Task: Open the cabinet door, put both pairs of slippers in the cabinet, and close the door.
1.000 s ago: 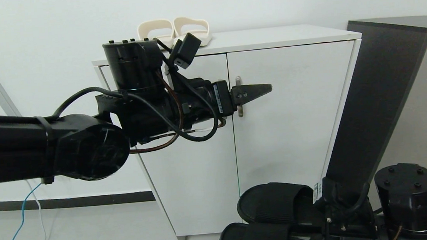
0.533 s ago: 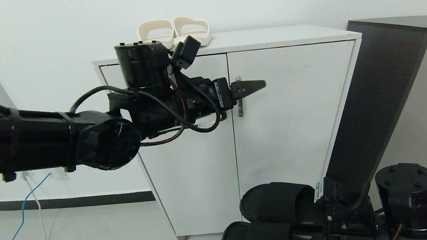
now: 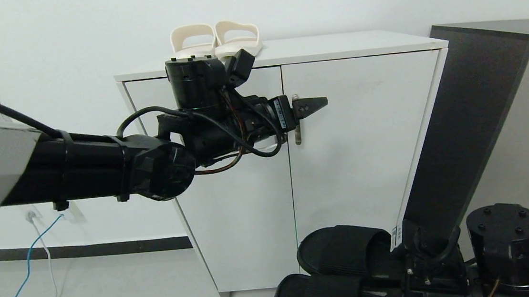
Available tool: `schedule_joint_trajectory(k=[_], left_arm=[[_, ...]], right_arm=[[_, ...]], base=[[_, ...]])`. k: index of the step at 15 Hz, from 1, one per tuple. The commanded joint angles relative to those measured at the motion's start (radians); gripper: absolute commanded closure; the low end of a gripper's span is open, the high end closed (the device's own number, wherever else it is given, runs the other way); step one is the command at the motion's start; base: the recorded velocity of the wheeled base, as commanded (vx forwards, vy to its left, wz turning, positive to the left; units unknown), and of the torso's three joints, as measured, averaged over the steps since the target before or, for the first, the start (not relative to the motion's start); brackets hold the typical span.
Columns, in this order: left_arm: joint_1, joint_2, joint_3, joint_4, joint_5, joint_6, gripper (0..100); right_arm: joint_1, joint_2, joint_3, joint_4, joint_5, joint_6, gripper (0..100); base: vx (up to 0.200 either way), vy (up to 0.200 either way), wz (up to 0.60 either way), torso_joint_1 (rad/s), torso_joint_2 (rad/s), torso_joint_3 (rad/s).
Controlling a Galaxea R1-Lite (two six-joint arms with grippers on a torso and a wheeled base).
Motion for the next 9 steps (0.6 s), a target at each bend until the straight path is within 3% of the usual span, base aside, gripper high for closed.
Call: schedule_joint_trajectory(k=[1,6,7,9], left_arm=[[0.000,0.031,-0.028,0.001,0.011,0.000,0],[-0.002,0.082,-0.084,0.006,0.016,-0.005,0],[-0.002,0.080,-0.083,0.004,0.016,-0.020,100],[-0.002,0.074,-0.075,0.003,0.016,-0.026,100]], right_arm=[[0.000,0.012,0.010,-0.022,-0.001,0.000,100],[0.000,0.023,0.017,-0.039,-0.002,-0.002,100],[0.000,0.023,0.019,-0.039,-0.001,-0.002,100],[0.002,0.023,0.027,-0.039,0.001,-0.003,100]], base=[[0.000,0.000,0.00,0.000,0.00,0.000],[0.000,0.000,0.00,0.000,0.00,0.000],[0.000,0.000,0.00,0.000,0.00,0.000],[0.000,0.000,0.00,0.000,0.00,0.000]])
